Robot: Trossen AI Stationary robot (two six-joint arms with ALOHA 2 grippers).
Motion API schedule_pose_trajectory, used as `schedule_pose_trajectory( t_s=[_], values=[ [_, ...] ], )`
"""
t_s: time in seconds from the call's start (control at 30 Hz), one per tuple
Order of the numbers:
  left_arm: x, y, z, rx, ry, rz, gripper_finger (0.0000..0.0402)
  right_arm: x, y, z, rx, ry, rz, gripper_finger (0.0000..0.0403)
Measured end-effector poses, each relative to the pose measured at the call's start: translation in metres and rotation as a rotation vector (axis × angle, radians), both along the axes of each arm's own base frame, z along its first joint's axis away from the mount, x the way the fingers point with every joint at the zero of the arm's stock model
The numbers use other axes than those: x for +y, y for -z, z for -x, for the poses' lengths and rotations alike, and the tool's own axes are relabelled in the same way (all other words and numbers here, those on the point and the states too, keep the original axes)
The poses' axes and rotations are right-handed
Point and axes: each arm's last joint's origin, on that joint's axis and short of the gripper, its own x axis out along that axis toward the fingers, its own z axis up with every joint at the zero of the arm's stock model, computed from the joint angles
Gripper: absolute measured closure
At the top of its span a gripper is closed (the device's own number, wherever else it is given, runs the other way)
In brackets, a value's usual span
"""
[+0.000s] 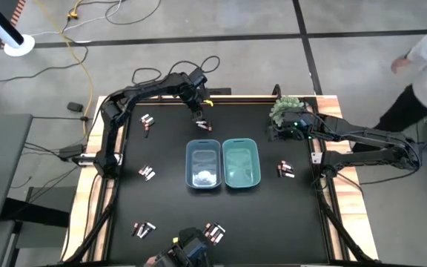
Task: Sort batteries
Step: Put the black battery into the blue bin
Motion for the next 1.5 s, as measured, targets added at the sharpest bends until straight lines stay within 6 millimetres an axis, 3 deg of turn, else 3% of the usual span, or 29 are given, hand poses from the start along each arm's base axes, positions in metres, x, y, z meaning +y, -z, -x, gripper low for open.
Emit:
schedule_pose_trajectory(
  t_s=[0.3, 0.97, 1.23, 1.5],
  values=[
    [-0.003, 0.014, 0.003, 0.016, 0.01, 0.015, 0.0228, 0.0, -0.001, -0.001, -0.012, 0.006, -0.004, 0.0275],
    [0.002, 0.012, 0.0, -0.063, 0.018, 0.009, 0.0228, -0.001, -0.005, -0.004, -0.06, 0.003, 0.017, 0.0275],
    [-0.003, 0.034, 0.006, -0.033, 0.004, 0.029, 0.0228, -0.001, -0.005, -0.004, -0.061, 0.003, 0.016, 0.0275],
    [0.0, 0.042, 0.007, -0.06, -0.025, -0.02, 0.0228, -0.001, -0.005, -0.004, -0.064, 0.005, 0.015, 0.0275]
  ],
)
